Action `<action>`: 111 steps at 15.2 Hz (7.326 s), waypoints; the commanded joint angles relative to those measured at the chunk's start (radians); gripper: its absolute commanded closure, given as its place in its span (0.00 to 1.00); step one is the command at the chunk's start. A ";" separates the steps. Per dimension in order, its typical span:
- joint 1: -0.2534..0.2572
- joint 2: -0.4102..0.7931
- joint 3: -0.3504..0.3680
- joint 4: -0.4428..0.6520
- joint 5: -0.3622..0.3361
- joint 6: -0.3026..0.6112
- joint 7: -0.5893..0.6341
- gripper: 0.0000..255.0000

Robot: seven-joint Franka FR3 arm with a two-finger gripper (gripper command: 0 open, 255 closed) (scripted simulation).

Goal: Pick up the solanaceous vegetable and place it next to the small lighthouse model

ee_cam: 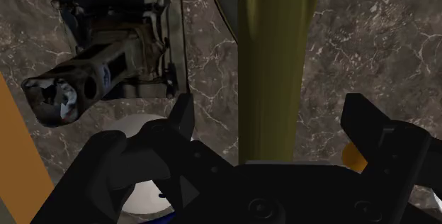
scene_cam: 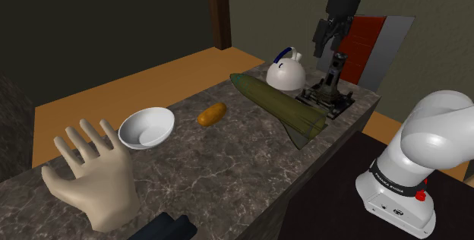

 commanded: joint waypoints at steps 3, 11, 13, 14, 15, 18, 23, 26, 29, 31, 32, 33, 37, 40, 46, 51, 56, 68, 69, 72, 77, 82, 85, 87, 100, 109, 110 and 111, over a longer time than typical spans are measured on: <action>-0.011 -0.042 0.042 -0.079 0.045 0.072 0.097 0.00; -0.025 -0.101 0.267 -0.312 0.247 0.407 0.487 0.00; -0.028 -0.079 0.337 -0.344 0.299 0.504 0.586 0.00; -0.030 -0.061 0.374 -0.355 0.323 0.555 0.636 0.00; -0.035 -0.040 0.412 -0.363 0.346 0.606 0.686 0.00; -0.064 0.045 0.534 -0.366 0.404 0.763 0.840 0.00; -0.202 0.229 0.774 -0.313 0.422 1.012 1.126 0.00; -0.373 0.336 0.967 -0.252 0.361 1.135 1.334 0.00; -0.645 0.409 1.233 -0.174 0.254 1.225 1.569 0.00; -0.875 0.421 1.449 -0.113 0.194 1.262 1.716 0.00; -0.992 0.411 1.558 -0.079 0.182 1.273 1.776 0.00; -1.099 0.392 1.658 -0.043 0.183 1.281 1.825 0.00; -1.310 0.341 1.853 0.028 0.223 1.303 1.872 0.00; -1.411 0.330 1.948 0.047 0.237 1.331 1.860 0.00; -1.494 0.317 2.026 0.066 0.251 1.354 1.848 0.00; -1.493 0.317 2.026 0.066 0.251 1.354 1.848 1.00; -1.493 0.316 2.026 0.066 0.251 1.354 1.848 1.00; -1.337 0.350 1.843 0.079 0.206 1.258 1.857 1.00; -1.317 0.353 1.821 0.082 0.201 1.246 1.858 1.00; -1.260 0.361 1.754 0.092 0.187 1.210 1.858 1.00; -1.169 0.369 1.647 0.113 0.171 1.147 1.855 1.00; -1.087 0.369 1.550 0.140 0.163 1.084 1.846 1.00; -1.045 0.367 1.497 0.158 0.161 1.045 1.839 1.00; -1.020 0.364 1.465 0.172 0.161 1.020 1.833 1.00; -0.910 0.343 1.304 0.280 0.165 0.851 1.796 1.00; -0.882 0.336 1.237 0.376 0.162 0.735 1.777 1.00; -0.880 0.336 1.232 0.387 0.161 0.723 1.776 1.00; -0.879 0.336 1.226 0.399 0.160 0.710 1.774 1.00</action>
